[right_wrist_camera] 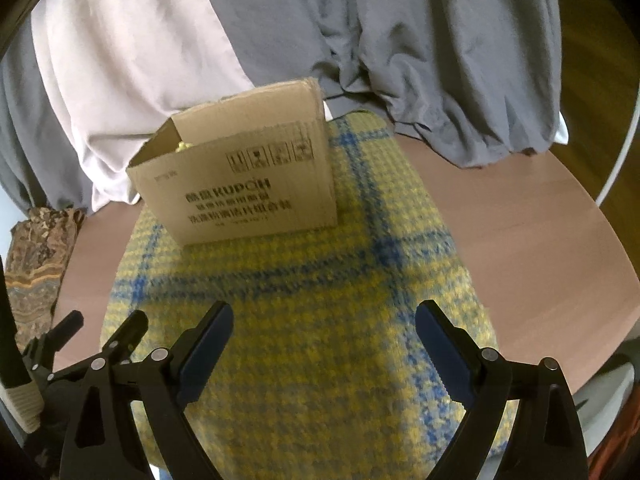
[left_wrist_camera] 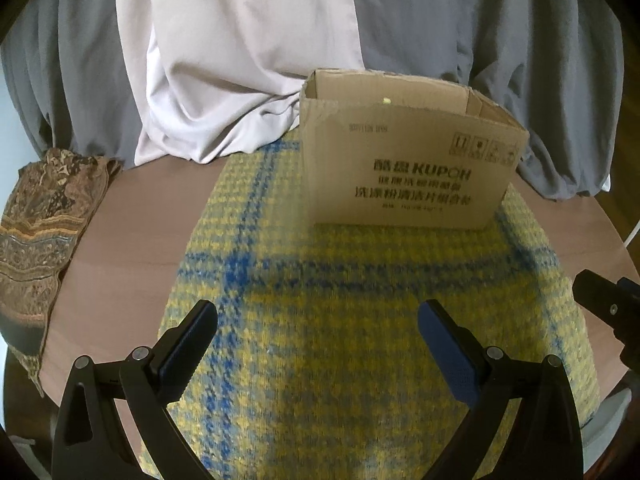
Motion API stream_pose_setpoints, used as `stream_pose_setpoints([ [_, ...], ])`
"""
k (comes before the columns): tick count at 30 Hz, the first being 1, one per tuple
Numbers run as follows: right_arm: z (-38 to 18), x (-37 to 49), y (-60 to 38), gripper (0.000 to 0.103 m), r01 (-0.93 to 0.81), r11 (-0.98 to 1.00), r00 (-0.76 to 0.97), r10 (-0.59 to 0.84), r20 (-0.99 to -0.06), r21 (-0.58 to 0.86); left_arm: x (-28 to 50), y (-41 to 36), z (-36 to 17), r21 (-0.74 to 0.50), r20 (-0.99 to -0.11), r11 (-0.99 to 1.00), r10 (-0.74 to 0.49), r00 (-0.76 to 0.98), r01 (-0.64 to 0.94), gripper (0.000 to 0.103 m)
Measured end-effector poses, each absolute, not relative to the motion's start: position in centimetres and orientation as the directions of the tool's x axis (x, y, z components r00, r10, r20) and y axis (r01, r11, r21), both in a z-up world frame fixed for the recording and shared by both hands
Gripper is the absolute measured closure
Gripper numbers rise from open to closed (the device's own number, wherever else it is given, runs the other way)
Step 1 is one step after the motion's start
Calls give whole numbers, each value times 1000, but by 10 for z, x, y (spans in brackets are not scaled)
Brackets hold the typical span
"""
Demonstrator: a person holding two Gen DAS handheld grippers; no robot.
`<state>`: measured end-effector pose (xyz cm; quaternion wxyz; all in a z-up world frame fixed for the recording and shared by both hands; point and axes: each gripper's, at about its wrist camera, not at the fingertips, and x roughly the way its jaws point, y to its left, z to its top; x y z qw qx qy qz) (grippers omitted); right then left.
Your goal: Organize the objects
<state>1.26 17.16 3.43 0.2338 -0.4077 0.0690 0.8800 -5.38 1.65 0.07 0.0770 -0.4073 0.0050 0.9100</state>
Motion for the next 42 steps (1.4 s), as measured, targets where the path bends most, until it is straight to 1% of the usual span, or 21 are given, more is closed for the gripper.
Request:
stream_pose_setpoints([
  [15,4,38,166,11,-475,-875,-526,365,-768,-90,-29,17,-18,-23,-753,-987,122,-646,-159,1],
  [42,-7,42,169,11,-491,-866,-506,373,-778,-95,-20,14,-17,-26,-750,-986,128,-649,-165,1],
])
